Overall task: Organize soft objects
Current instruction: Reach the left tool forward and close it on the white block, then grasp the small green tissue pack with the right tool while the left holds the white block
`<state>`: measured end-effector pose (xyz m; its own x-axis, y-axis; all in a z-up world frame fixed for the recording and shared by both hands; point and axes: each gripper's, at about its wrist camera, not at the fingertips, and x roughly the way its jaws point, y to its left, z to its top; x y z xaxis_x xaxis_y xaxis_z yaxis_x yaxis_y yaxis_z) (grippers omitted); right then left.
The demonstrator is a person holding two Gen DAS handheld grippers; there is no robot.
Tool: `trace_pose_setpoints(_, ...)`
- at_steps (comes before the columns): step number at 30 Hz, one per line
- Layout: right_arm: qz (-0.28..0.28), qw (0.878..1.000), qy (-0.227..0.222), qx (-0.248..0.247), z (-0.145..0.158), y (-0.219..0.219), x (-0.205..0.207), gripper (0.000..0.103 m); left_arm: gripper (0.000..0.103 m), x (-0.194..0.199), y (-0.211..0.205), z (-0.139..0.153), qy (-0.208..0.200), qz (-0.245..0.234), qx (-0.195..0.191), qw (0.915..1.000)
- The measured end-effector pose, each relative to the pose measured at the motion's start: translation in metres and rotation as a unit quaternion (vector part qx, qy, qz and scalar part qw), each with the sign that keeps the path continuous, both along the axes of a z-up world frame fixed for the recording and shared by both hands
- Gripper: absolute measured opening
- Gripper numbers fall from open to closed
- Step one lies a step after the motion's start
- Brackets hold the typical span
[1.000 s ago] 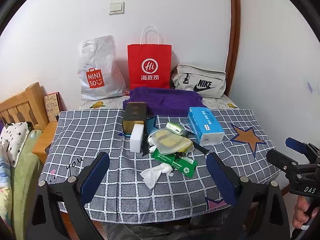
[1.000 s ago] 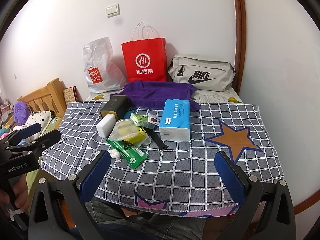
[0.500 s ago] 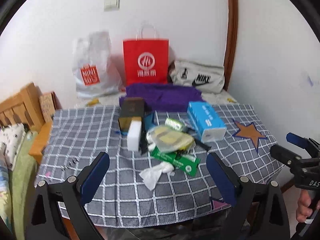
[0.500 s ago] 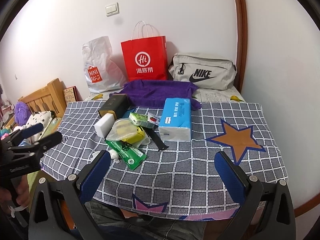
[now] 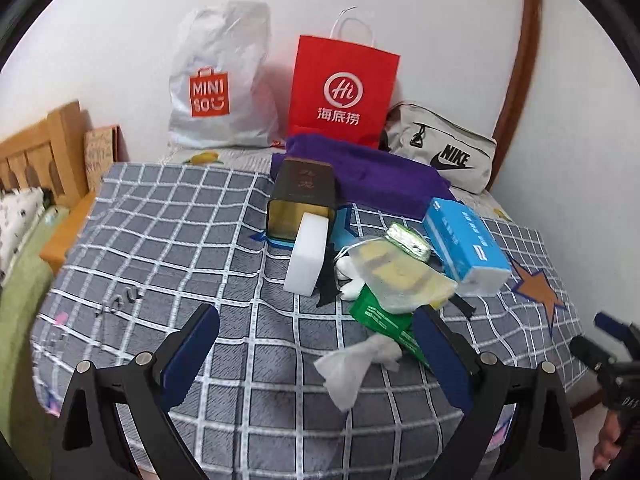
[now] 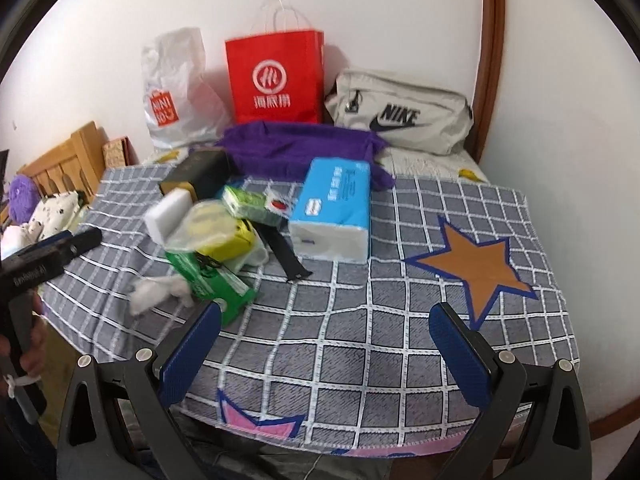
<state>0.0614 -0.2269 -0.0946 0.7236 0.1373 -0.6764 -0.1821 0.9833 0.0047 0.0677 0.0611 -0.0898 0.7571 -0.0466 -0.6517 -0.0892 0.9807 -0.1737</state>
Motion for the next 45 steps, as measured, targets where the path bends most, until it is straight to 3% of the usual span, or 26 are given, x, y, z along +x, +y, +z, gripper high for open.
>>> trace_pose_setpoints(3,0.000,1.000,0.021,0.003,-0.014,-0.001,0.015,0.102,0.098,0.017,0.004,-0.010,0.006,-0.004,0.005,1.0000)
trace_pose_setpoints(6,-0.004,0.999,0.035,-0.001,-0.024,-0.001,0.028,0.102,0.097,0.040,0.007,-0.018,0.011,0.014,0.038,0.9991)
trace_pose_setpoints(9,-0.007,0.999,0.048,-0.005,-0.033,-0.002,0.042,0.102,0.097,0.058,0.012,-0.024,0.009,0.017,0.041,0.9990)
trace_pose_setpoints(11,-0.009,0.998,0.054,-0.009,-0.038,-0.002,0.049,0.102,0.096,0.075,0.017,-0.033,0.029,0.021,0.036,0.9987)
trace_pose_setpoints(14,-0.019,0.997,0.068,-0.011,-0.046,-0.005,0.062,0.102,0.097,0.095,0.021,-0.040,0.038,0.002,0.026,0.9989)
trace_pose_setpoints(19,-0.037,0.994,0.098,-0.007,-0.060,-0.010,0.084,0.102,0.097,0.124,0.016,-0.051,0.055,-0.017,0.060,0.9965)
trace_pose_setpoints(21,-0.042,0.993,0.106,-0.007,-0.064,-0.011,0.092,0.102,0.080,0.133,0.011,-0.059,0.074,-0.033,0.087,0.9929)
trace_pose_setpoints(24,-0.046,0.992,0.113,-0.008,-0.067,-0.010,0.102,0.102,0.074,0.144,0.008,-0.071,0.095,-0.039,0.110,0.9887)
trace_pose_setpoints(25,-0.046,0.992,0.115,-0.008,-0.068,-0.009,0.105,0.102,0.072,0.145,0.008,-0.074,0.092,-0.046,0.104,0.9893)
trace_pose_setpoints(28,-0.048,0.992,0.116,-0.004,-0.069,-0.007,0.111,0.102,0.051,0.144,0.011,-0.075,0.083,-0.064,0.073,0.9918)
trace_pose_setpoints(29,-0.047,0.992,0.115,-0.001,-0.068,-0.006,0.112,0.102,0.035,0.143,0.010,-0.075,0.080,-0.074,0.064,0.9919)
trace_pose_setpoints(30,-0.043,0.992,0.115,0.005,-0.068,-0.006,0.114,0.102,0.027,0.142,0.009,-0.075,0.081,-0.090,0.052,0.9913)
trace_pose_setpoints(34,-0.031,0.992,0.117,0.031,-0.067,-0.003,0.122,0.101,0.028,0.136,0.005,-0.070,0.086,-0.089,0.070,0.9898)
trace_pose_setpoints(41,0.000,0.994,0.101,0.045,-0.061,0.009,0.125,0.098,0.028,0.135,0.016,-0.076,0.082,-0.070,0.063,0.9921)
trace_pose_setpoints(43,0.016,0.993,0.104,0.061,-0.061,0.014,0.122,0.086,0.028,0.134,0.016,-0.077,0.078,-0.070,0.065,0.9924)
trace_pose_setpoints(45,0.037,0.989,0.111,0.087,-0.059,0.017,0.121,0.082,0.028,0.134,0.018,-0.079,0.074,-0.068,0.060,0.9931)
